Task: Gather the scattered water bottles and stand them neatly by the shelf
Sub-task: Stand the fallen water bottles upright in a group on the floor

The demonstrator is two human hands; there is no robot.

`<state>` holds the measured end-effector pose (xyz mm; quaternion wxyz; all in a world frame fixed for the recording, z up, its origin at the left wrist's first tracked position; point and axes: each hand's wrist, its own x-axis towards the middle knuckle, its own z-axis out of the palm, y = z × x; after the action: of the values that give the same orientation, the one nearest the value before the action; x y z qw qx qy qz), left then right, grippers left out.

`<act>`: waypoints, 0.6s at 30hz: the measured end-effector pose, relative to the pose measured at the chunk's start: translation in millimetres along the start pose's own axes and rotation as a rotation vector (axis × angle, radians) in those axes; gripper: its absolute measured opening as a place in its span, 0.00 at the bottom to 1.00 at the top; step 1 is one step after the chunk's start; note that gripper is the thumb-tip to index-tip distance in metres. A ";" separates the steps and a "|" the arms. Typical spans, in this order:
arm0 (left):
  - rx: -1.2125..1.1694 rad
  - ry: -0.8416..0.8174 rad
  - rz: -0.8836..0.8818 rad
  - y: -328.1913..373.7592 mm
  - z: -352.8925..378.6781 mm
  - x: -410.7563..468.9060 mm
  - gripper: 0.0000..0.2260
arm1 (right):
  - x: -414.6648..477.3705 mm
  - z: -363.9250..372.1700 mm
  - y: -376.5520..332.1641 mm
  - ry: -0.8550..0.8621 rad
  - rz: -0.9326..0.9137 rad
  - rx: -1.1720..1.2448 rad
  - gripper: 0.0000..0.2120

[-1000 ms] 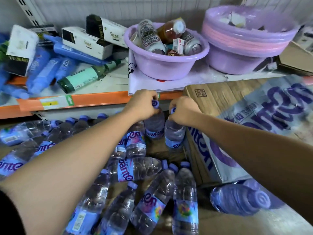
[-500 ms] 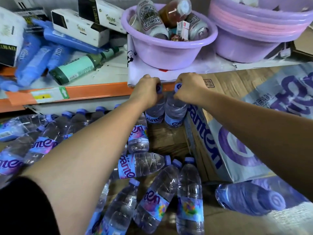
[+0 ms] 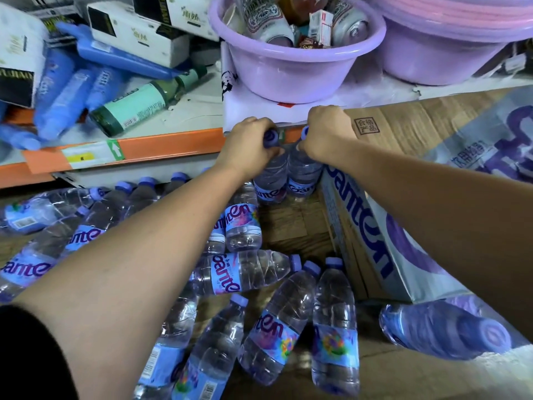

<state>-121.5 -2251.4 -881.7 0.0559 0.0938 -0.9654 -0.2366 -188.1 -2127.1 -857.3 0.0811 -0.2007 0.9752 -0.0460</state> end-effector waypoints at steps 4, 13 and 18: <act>0.074 -0.050 -0.061 0.2 1.6 -0.5 0.24 | -6.8 -4.0 4.3 -0.033 -0.064 -0.027 0.15; 0.335 -0.023 0.108 7.5 10.0 -50.2 0.16 | -37.2 -14.9 6.0 -0.006 -0.139 -0.081 0.23; 0.341 -0.844 0.105 27.9 63.8 -94.6 0.15 | -50.4 -12.7 11.6 -0.033 -0.189 -0.070 0.21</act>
<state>-43.2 -2179.0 -930.9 -0.3466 -0.0517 -0.9324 -0.0888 -149.1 -2095.6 -839.2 0.0853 -0.2951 0.9515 -0.0159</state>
